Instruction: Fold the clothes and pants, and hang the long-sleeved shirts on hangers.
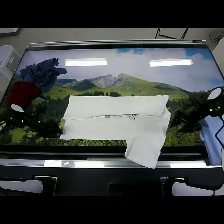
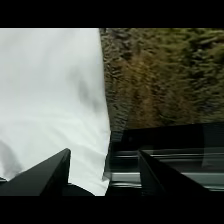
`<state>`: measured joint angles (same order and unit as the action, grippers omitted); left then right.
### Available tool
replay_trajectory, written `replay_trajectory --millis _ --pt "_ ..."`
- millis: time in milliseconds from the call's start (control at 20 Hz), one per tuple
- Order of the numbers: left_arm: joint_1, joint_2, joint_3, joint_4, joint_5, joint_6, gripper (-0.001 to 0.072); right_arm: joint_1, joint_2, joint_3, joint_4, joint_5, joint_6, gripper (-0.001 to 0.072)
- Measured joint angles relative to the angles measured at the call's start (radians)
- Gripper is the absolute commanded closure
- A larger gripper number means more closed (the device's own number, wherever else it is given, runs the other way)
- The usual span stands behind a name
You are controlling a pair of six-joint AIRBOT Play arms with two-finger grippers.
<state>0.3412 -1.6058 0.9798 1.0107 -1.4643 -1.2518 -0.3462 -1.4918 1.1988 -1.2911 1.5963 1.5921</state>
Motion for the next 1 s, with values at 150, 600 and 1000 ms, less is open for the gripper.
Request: replay_trajectory --millis 150,600,1000 --pt "-0.018 0.007 -0.040 -0.021 0.035 0.010 0.0486 -0.003 0.014 -0.018 -0.001 0.005 -0.006 0.0194" --pt "-0.075 0.023 -0.061 -0.029 0.140 -0.004 0.0686 -0.003 0.150 -0.407 0.105 -0.140 -0.103 0.0155" --pt "-0.068 0.041 -0.061 -0.020 0.134 -0.004 0.0686 -0.003 0.175 -0.620 0.290 -0.262 -0.150 0.0652"
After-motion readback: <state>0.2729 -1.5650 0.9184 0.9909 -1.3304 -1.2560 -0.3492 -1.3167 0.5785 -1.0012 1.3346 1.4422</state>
